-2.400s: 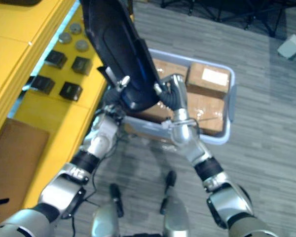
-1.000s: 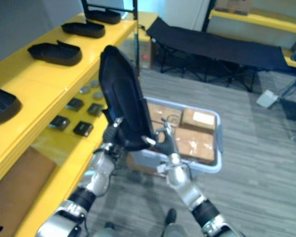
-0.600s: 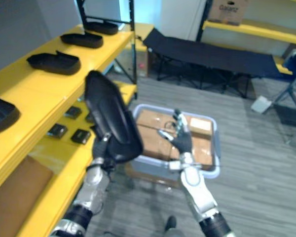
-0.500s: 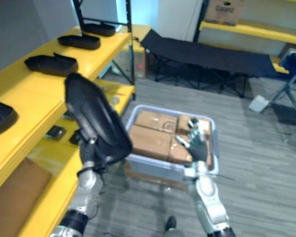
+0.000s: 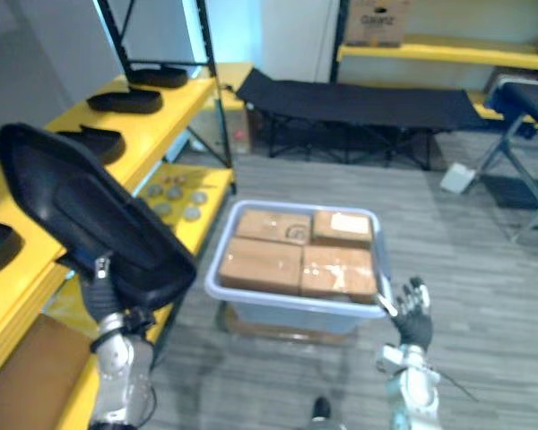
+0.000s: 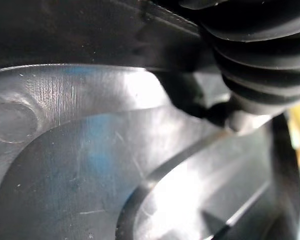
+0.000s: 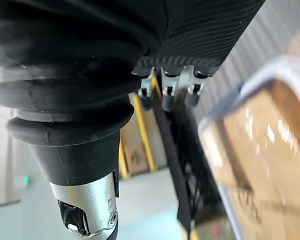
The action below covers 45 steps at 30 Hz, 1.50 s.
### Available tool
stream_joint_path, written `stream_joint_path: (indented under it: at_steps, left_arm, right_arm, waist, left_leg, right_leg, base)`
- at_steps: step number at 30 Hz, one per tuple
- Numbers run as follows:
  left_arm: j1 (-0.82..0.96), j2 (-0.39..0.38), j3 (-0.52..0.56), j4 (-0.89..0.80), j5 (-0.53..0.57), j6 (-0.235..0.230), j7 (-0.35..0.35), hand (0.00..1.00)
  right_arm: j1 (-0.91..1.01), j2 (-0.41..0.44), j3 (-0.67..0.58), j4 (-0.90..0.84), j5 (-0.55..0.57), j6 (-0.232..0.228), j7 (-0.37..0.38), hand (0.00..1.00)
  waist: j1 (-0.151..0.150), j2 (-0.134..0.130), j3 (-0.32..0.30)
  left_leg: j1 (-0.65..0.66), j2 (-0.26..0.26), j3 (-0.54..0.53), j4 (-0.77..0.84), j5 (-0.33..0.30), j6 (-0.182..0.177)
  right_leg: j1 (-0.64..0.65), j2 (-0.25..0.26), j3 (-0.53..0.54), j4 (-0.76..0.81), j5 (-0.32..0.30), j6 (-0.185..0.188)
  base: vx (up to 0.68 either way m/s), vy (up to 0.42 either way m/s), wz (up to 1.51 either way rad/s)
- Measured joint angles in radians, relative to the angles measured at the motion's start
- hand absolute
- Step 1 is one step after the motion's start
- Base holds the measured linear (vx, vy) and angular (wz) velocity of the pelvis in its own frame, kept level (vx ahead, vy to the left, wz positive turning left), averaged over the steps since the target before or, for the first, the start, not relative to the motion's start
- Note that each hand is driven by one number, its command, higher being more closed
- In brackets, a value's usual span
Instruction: Walk over and take plastic housings, then place them on the shelf
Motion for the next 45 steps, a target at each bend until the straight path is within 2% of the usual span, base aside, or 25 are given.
stream_joint_path:
  at_steps: [3,4,5,6,7,8,9,13,17,19,23,24,25,28,29,31,34,36,38,40,43,45]
  left_arm:
    - [0.062,-0.021,0.074,-0.109,0.034,0.000,0.000,1.00]
    - [0.087,-0.033,0.113,-0.139,0.037,0.000,0.002,1.00]
    - [0.099,-0.040,0.133,-0.152,0.045,0.000,0.005,1.00]
    - [0.127,-0.047,0.169,-0.171,0.065,0.000,0.007,1.00]
    - [0.157,-0.047,0.195,-0.190,0.072,-0.001,0.007,1.00]
    - [0.173,-0.048,0.209,-0.202,0.072,-0.001,0.007,1.00]
    - [0.201,-0.055,0.233,-0.221,0.073,-0.001,0.006,1.00]
    - [0.282,-0.105,0.311,-0.263,0.096,-0.003,0.002,1.00]
    - [0.306,-0.123,0.342,-0.272,0.094,-0.004,-0.036,1.00]
    - [0.277,-0.123,0.338,-0.295,0.113,-0.004,-0.082,1.00]
    - [0.261,-0.120,0.345,-0.325,0.114,-0.019,-0.105,1.00]
    - [0.259,-0.117,0.344,-0.331,0.114,-0.022,-0.105,1.00]
    - [0.247,-0.098,0.336,-0.344,0.116,-0.026,-0.113,1.00]
    - [0.175,-0.038,0.322,-0.349,0.109,-0.027,-0.166,1.00]
    - [0.170,-0.028,0.316,-0.349,0.108,-0.027,-0.176,1.00]
    - [0.143,-0.002,0.275,-0.349,0.111,-0.027,-0.202,1.00]
    - [0.162,0.004,0.248,-0.351,0.111,-0.027,-0.217,1.00]
    - [0.188,0.003,0.245,-0.351,0.112,-0.030,-0.222,1.00]
    - [0.189,0.003,0.246,-0.351,0.122,-0.045,-0.224,1.00]
    - [0.183,0.005,0.249,-0.354,0.138,-0.058,-0.228,1.00]
    - [0.154,0.011,0.270,-0.358,0.139,-0.065,-0.242,1.00]
    - [0.145,0.030,0.272,-0.360,0.145,-0.064,-0.239,1.00]
  right_arm:
    - [-0.059,0.007,0.103,0.061,0.012,0.000,0.033,0.00]
    - [-0.094,0.008,0.160,0.084,-0.010,0.000,0.032,0.00]
    - [-0.115,0.007,0.187,0.094,-0.037,0.000,0.032,0.00]
    - [-0.150,0.005,0.234,0.101,-0.079,0.000,0.031,0.00]
    - [-0.187,0.008,0.273,0.101,-0.109,-0.001,0.030,0.00]
    - [-0.208,0.009,0.287,0.101,-0.120,-0.002,0.030,0.00]
    - [-0.252,0.009,0.303,0.101,-0.140,-0.002,0.031,0.00]
    - [-0.336,0.009,0.315,0.101,-0.116,-0.004,0.033,0.00]
    - [-0.329,0.018,0.333,0.101,-0.095,0.000,0.034,0.00]
    - [-0.308,0.014,0.330,0.100,-0.104,0.000,0.030,0.00]
    - [-0.319,0.023,0.333,0.100,-0.217,-0.010,0.013,0.00]
    - [-0.324,0.024,0.333,0.100,-0.225,-0.015,0.013,0.00]
    - [-0.324,0.023,0.326,0.099,-0.225,-0.036,0.014,0.00]
    - [-0.319,0.012,0.273,0.096,-0.225,-0.056,0.013,0.00]
    - [-0.319,0.007,0.263,0.096,-0.223,-0.061,0.014,0.00]
    - [-0.319,-0.018,0.229,0.096,-0.220,-0.068,0.029,0.00]
    - [-0.332,-0.037,0.222,0.091,-0.222,-0.072,0.040,0.00]
    - [-0.322,-0.038,0.221,0.089,-0.221,-0.075,0.041,0.00]
    - [-0.311,-0.036,0.221,0.089,-0.221,-0.082,0.041,0.00]
    - [-0.308,-0.025,0.220,0.085,-0.220,-0.089,0.040,0.00]
    - [-0.308,0.008,0.207,0.052,-0.222,-0.106,0.028,0.00]
    - [-0.302,0.046,0.207,0.052,-0.223,-0.121,0.017,0.00]
  waist:
    - [0.049,0.019,-0.009]
    - [0.074,0.026,-0.015]
    - [0.084,0.027,-0.015]
    - [0.116,0.030,-0.016]
    - [0.146,0.030,-0.017]
    - [0.157,0.029,-0.018]
    - [0.183,0.026,-0.017]
    - [0.234,0.013,-0.019]
    - [0.234,0.004,-0.015]
    - [0.227,-0.004,-0.009]
    - [0.246,0.002,0.014]
    - [0.245,0.004,0.022]
    - [0.233,0.005,0.038]
    - [0.208,-0.006,0.055]
    - [0.207,-0.006,0.059]
    - [0.202,-0.004,0.073]
    - [0.206,0.011,0.092]
    - [0.205,0.028,0.120]
    - [0.201,0.036,0.133]
    - [0.200,0.030,0.137]
    - [0.211,0.008,0.145]
    - [0.218,-0.040,0.130]
  left_leg:
    - [-0.039,-0.005,-0.104,-0.002,0.024,0.007]
    - [-0.054,-0.008,-0.139,-0.001,0.032,0.002]
    - [-0.055,-0.010,-0.155,-0.002,0.033,0.003]
    - [-0.058,-0.014,-0.181,-0.001,0.033,0.003]
    - [-0.062,-0.019,-0.207,-0.001,0.032,0.003]
    - [-0.066,-0.022,-0.216,-0.001,0.033,0.003]
    - [-0.070,-0.029,-0.233,-0.001,0.033,0.005]
    - [-0.065,-0.047,-0.255,0.002,0.026,0.017]
    - [-0.086,-0.069,-0.304,0.007,0.032,0.031]
    - [-0.128,-0.074,-0.285,0.032,0.049,0.046]
    - [-0.157,-0.108,-0.326,0.034,0.063,0.050]
    - [-0.157,-0.111,-0.332,0.035,0.064,0.050]
    - [-0.161,-0.123,-0.368,0.036,0.069,0.057]
    - [-0.195,-0.139,-0.443,0.038,0.098,0.053]
    - [-0.196,-0.140,-0.447,0.037,0.108,0.053]
    - [-0.211,-0.141,-0.424,0.047,0.133,0.057]
    - [-0.204,-0.131,-0.424,0.059,0.136,0.053]
    - [-0.188,-0.126,-0.408,0.063,0.133,0.054]
    - [-0.192,-0.112,-0.362,0.079,0.127,0.064]
    - [-0.211,-0.107,-0.317,0.120,0.117,0.074]
    - [-0.260,-0.142,-0.301,0.235,0.041,0.100]
    - [-0.280,-0.175,-0.264,0.302,-0.032,0.119]
  right_leg:
    - [0.032,-0.006,-0.106,0.000,-0.015,0.005]
    - [0.043,-0.008,-0.144,0.004,-0.013,0.010]
    - [0.052,-0.009,-0.158,0.008,-0.013,0.012]
    - [0.069,-0.010,-0.184,0.009,-0.016,0.016]
    - [0.083,-0.012,-0.205,0.009,-0.020,0.020]
    - [0.087,-0.014,-0.220,0.009,-0.021,0.022]
    - [0.097,-0.020,-0.238,0.009,-0.024,0.027]
    - [0.123,-0.034,-0.262,0.009,-0.033,0.037]
    - [0.186,-0.048,-0.372,0.009,-0.055,0.053]
    - [0.230,-0.057,-0.475,0.010,-0.067,0.063]
    - [0.238,-0.087,-0.507,0.048,-0.089,0.076]
    - [0.238,-0.095,-0.504,0.068,-0.103,0.075]
    - [0.236,-0.103,-0.459,0.120,-0.156,0.058]
    - [0.194,-0.102,-0.320,0.224,-0.270,0.005]
    - [0.190,-0.103,-0.310,0.239,-0.278,0.002]
    - [0.194,-0.100,-0.298,0.271,-0.291,0.014]
    - [0.190,-0.101,-0.275,0.319,-0.329,0.028]
    - [0.195,-0.114,-0.268,0.346,-0.370,0.064]
    - [0.202,-0.123,-0.275,0.361,-0.386,0.081]
    - [0.207,-0.134,-0.278,0.365,-0.392,0.091]
    - [0.206,-0.167,-0.259,0.370,-0.401,0.105]
    - [0.210,-0.197,-0.235,0.364,-0.398,0.092]
  base:
    - [0.06,0.000,0.97]
    - [0.07,0.007,0.93]
    - [0.08,0.013,0.78]
    - [0.06,0.013,0.65]
    - [0.06,0.015,0.66]
    - [0.02,0.013,0.56]
    - [0.03,0.023,0.38]
    - [0.02,0.032,0.29]
    - [0.00,-0.006,0.63]
    - [-0.01,-0.002,1.27]
    - [0.01,0.106,0.58]
    - [0.02,0.101,0.56]
    - [0.01,0.061,0.62]
    - [-0.03,-0.022,0.85]
    - [-0.03,-0.068,0.71]
    - [-0.05,-0.038,0.61]
    - [-0.09,-0.046,0.12]
    - [-0.15,-0.042,-0.02]
    - [-0.15,0.003,0.13]
    - [-0.07,0.027,0.11]
    - [0.03,0.129,-0.02]
    - [0.11,0.156,-0.09]
